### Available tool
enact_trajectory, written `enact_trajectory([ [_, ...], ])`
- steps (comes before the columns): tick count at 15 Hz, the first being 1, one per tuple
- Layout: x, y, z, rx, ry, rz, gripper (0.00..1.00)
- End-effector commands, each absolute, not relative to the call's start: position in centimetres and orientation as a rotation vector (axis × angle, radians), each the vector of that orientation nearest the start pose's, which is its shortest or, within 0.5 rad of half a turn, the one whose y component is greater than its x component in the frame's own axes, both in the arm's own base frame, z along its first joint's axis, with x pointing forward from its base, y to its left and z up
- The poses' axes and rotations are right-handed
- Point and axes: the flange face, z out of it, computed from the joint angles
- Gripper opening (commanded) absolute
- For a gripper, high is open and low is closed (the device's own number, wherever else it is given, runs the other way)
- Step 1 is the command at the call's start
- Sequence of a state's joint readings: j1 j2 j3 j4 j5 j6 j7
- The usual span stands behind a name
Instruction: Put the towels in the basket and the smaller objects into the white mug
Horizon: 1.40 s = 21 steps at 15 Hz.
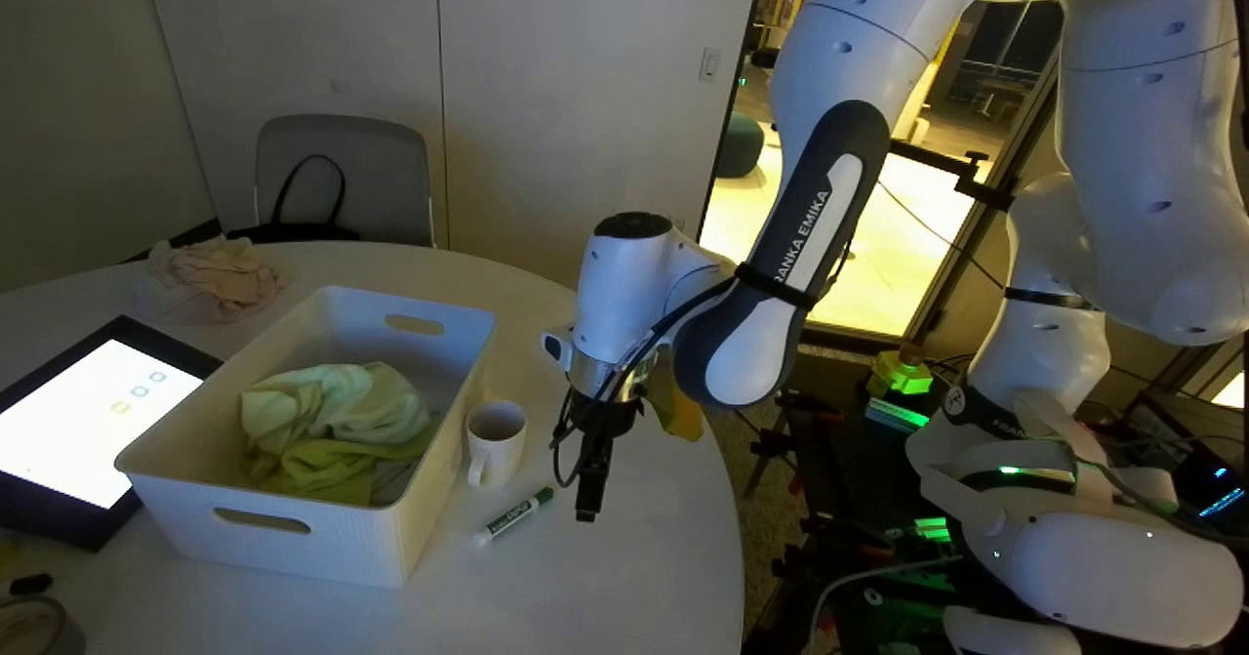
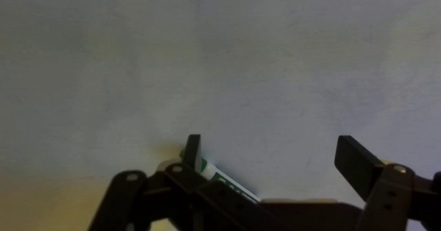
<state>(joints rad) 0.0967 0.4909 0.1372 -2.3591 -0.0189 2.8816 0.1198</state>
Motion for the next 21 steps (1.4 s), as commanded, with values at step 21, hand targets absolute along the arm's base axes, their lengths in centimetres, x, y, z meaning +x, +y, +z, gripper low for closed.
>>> enact_trajectory([
  [21, 55.4, 12.8, 7.7, -2.965, -0.033, -0.15, 1.0],
])
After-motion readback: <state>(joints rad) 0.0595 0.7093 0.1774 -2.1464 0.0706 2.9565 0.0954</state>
